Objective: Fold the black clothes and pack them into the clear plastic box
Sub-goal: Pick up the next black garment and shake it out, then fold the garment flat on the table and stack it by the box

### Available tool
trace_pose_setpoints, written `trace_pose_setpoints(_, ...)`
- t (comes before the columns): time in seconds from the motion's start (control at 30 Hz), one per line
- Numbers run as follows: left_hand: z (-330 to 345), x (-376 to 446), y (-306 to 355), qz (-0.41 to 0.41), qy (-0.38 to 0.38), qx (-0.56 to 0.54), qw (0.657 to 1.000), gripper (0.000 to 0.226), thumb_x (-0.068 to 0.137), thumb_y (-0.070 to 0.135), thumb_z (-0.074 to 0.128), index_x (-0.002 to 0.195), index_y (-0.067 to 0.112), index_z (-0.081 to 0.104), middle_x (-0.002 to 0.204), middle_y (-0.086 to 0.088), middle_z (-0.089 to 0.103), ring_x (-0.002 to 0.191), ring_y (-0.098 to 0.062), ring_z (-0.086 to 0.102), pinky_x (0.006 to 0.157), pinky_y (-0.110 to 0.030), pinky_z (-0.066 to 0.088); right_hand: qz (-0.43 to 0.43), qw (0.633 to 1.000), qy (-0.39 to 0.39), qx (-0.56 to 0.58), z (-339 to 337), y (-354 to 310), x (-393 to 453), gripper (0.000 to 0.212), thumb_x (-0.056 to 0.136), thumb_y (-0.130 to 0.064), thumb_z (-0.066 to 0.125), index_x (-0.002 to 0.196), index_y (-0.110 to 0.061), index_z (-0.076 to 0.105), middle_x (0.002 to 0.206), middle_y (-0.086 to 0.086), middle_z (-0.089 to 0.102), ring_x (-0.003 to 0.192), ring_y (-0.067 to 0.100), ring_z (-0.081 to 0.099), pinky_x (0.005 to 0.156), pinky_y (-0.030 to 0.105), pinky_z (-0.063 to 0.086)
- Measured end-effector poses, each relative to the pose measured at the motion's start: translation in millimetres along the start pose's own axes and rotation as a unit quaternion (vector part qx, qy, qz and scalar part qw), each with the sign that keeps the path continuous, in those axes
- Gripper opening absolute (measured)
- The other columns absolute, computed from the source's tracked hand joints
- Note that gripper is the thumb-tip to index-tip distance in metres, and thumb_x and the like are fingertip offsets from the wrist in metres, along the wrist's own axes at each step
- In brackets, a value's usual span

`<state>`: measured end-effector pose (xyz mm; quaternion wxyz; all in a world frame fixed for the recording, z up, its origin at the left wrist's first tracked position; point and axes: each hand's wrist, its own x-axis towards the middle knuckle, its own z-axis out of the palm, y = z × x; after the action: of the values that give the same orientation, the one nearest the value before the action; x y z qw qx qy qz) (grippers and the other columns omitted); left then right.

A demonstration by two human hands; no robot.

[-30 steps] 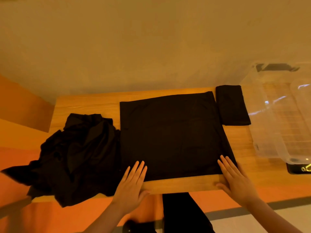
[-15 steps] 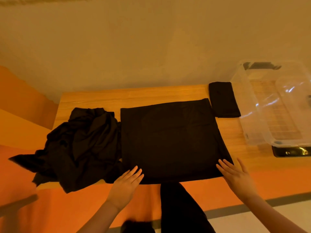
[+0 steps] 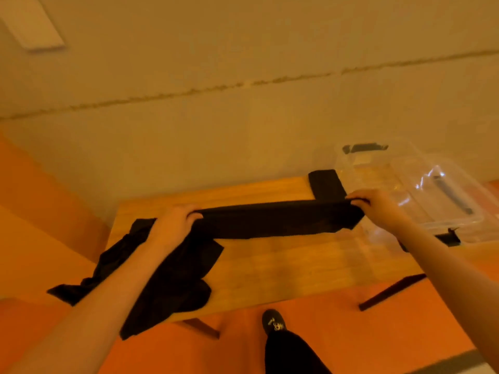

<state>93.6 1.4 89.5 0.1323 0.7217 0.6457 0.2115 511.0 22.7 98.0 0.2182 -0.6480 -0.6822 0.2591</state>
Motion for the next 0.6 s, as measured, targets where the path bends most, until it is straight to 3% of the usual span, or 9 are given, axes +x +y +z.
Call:
trace_pose_setpoints(0.13,-40.3,20.6,6.5,-0.026,0.026,-0.022,0.999,0.022,0.093,0.010,0.050,0.104,0.002,0.068,0.103,-0.016,0.068,0.096,-0.030,0.060,0.081,-0.031,0.043,-0.034,0.997,0.068,0.022,-34.1,-36.7,13.0,0.021,0.092,-0.001,0.050,0.101,-0.005,0.068,0.096,0.007,0.062,0.093,0.021,0.056,0.082,0.030,0.041)
trace_pose_setpoints(0.23,-67.1,23.4,13.2,-0.035,0.089,-0.062,0.993,0.017,0.091,0.013,0.056,0.095,0.003,0.069,0.089,-0.010,0.067,0.088,-0.025,0.061,0.072,-0.027,0.041,-0.042,0.989,0.118,0.077,-53.4,-60.0,11.9,0.014,0.089,-0.001,0.055,0.095,-0.003,0.067,0.089,0.008,0.060,0.081,0.017,0.054,0.071,0.022,0.038)
trace_pose_setpoints(0.33,-90.4,20.7,24.4,-0.045,0.154,-0.116,0.980,0.014,0.088,0.013,0.060,0.089,0.003,0.069,0.081,-0.004,0.062,0.079,-0.018,0.057,0.069,-0.023,0.038,-0.059,0.974,0.171,0.140,-67.0,-78.7,4.0,0.013,0.087,0.000,0.057,0.096,-0.001,0.067,0.088,0.007,0.061,0.082,0.018,0.054,0.074,0.026,0.041)
trace_pose_setpoints(0.43,-108.0,13.8,34.5,-0.036,0.193,-0.131,0.972,0.012,0.091,0.013,0.056,0.087,0.009,0.066,0.080,0.002,0.060,0.073,-0.009,0.052,0.061,-0.010,0.037,-0.059,0.954,0.208,0.209,-73.7,-87.9,-2.1,0.011,0.089,-0.001,0.055,0.091,-0.006,0.065,0.077,0.002,0.059,0.073,0.014,0.054,0.067,0.026,0.045)
trace_pose_setpoints(0.5,-115.4,7.2,38.9,-0.028,0.205,-0.141,0.968,0.010,0.091,0.013,0.054,0.085,0.013,0.063,0.075,0.009,0.057,0.067,-0.003,0.050,0.057,-0.006,0.036,-0.050,0.945,0.211,0.246,-75.5,-90.6,-5.4,0.017,0.091,0.000,0.050,0.085,-0.008,0.064,0.077,0.001,0.059,0.072,0.014,0.054,0.064,0.026,0.045)
trace_pose_setpoints(0.6,-118.5,-2.0,41.6,-0.035,0.202,-0.180,0.962,0.007,0.090,0.013,0.058,0.084,0.014,0.063,0.071,0.012,0.056,0.064,-0.002,0.050,0.055,-0.011,0.036,-0.042,0.939,0.206,0.271,-74.1,-90.2,-12.2,0.033,0.094,0.001,0.043,0.077,-0.020,0.063,0.079,0.000,0.059,0.072,0.013,0.053,0.063,0.027,0.044)
